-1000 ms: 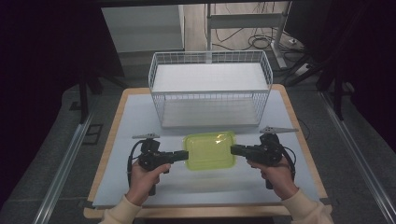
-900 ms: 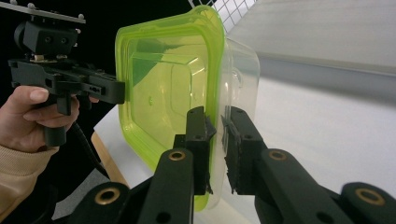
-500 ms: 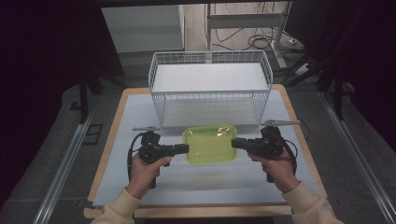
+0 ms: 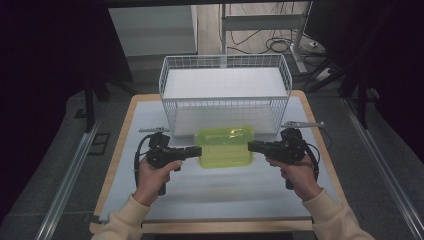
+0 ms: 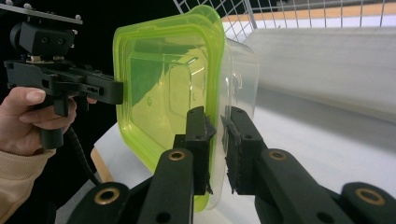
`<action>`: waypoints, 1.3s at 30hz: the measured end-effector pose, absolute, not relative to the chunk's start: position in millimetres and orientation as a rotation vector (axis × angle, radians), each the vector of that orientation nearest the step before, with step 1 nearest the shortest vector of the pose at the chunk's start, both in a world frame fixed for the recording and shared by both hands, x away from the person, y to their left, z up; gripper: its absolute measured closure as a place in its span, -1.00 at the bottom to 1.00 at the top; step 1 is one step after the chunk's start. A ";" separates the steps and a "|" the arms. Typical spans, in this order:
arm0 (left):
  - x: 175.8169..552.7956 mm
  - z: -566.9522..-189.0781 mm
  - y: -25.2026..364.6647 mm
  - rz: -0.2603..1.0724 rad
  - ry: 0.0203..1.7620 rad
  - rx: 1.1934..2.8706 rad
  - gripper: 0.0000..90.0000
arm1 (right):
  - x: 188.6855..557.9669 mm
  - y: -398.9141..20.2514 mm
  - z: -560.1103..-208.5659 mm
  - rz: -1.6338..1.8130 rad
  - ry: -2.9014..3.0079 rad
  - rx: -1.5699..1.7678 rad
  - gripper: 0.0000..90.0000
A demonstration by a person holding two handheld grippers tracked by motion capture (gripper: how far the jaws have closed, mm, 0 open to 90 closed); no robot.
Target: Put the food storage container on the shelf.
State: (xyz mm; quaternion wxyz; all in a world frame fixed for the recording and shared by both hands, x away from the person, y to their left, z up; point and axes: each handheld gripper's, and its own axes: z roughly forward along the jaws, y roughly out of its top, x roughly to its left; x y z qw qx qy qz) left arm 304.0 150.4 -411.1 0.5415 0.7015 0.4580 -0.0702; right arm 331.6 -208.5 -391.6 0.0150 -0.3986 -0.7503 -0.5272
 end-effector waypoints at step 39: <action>337.4 -358.3 157.9 -0.125 1.057 1.647 0.81 | 364.7 -201.3 -342.7 -1.715 -2.340 -1.229 0.79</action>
